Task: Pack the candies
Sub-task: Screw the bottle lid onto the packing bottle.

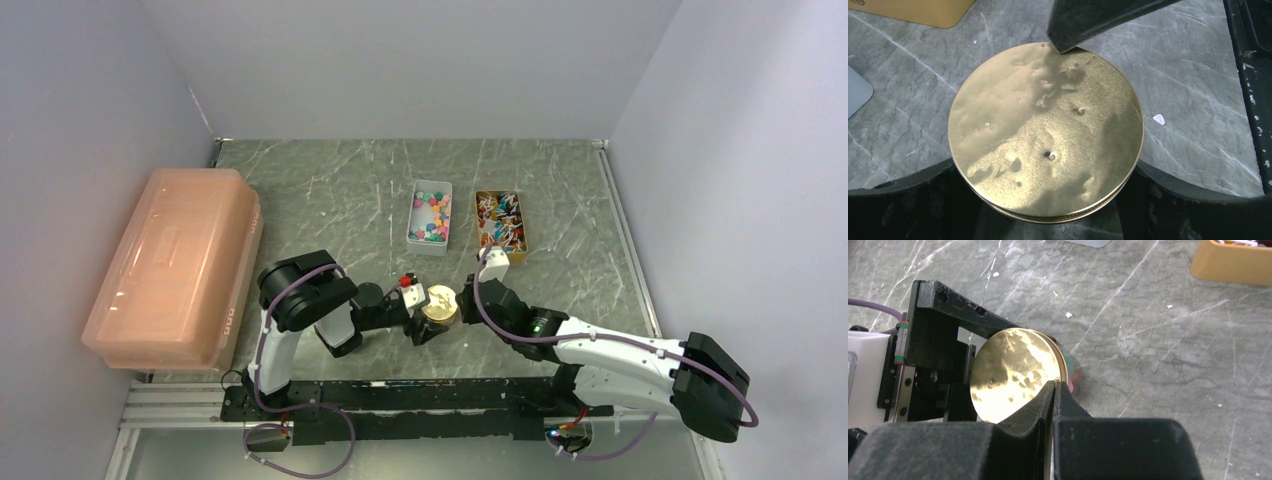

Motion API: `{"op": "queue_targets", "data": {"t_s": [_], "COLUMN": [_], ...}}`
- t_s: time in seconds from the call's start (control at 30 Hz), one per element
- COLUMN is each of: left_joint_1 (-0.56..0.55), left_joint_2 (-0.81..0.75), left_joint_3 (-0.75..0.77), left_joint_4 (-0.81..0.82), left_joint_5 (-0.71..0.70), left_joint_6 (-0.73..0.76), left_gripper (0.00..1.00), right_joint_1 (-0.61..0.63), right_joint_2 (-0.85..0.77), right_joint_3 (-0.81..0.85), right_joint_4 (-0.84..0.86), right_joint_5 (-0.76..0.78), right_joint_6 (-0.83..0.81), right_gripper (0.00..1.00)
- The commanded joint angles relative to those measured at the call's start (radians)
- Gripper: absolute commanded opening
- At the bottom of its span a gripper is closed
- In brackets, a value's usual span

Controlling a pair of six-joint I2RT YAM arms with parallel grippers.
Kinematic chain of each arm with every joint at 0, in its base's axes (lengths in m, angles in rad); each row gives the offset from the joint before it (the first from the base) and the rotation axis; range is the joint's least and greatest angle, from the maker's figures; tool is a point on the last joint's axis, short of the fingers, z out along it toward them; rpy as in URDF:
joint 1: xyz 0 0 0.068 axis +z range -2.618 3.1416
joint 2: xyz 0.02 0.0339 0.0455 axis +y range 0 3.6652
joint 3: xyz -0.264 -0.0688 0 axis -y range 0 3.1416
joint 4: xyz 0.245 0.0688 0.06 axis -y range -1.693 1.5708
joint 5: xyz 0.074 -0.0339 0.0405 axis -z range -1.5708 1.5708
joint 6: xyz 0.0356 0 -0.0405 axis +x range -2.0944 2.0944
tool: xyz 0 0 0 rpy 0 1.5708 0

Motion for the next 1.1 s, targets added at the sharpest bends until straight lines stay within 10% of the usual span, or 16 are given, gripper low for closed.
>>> {"op": "queue_targets", "data": {"t_s": [0.0, 0.4, 0.63, 1.07], "left_joint_1": [0.024, 0.024, 0.023, 0.023], "left_joint_2": [0.041, 0.035, 0.040, 0.020], "left_joint_3": [0.047, 0.038, 0.025, 0.002], "left_joint_4": [-0.273, -0.267, -0.239, -0.235], "left_joint_5": [-0.199, -0.192, -0.139, -0.140], "left_joint_6": [-0.096, -0.093, -0.084, -0.083], "left_gripper": [0.32, 0.32, 0.31, 0.31], "right_joint_1": [0.146, 0.189, 0.143, -0.195], "right_joint_2": [0.015, -0.094, -0.133, 0.063], "right_joint_3": [-0.051, 0.059, 0.230, 0.401], "right_joint_4": [-0.125, -0.344, -0.564, -0.434], "right_joint_5": [-0.471, -0.318, -0.078, -0.350], "right_joint_6": [0.161, 0.155, 0.037, -0.278], "right_gripper": [0.00, 0.00, 0.29, 0.45]}}
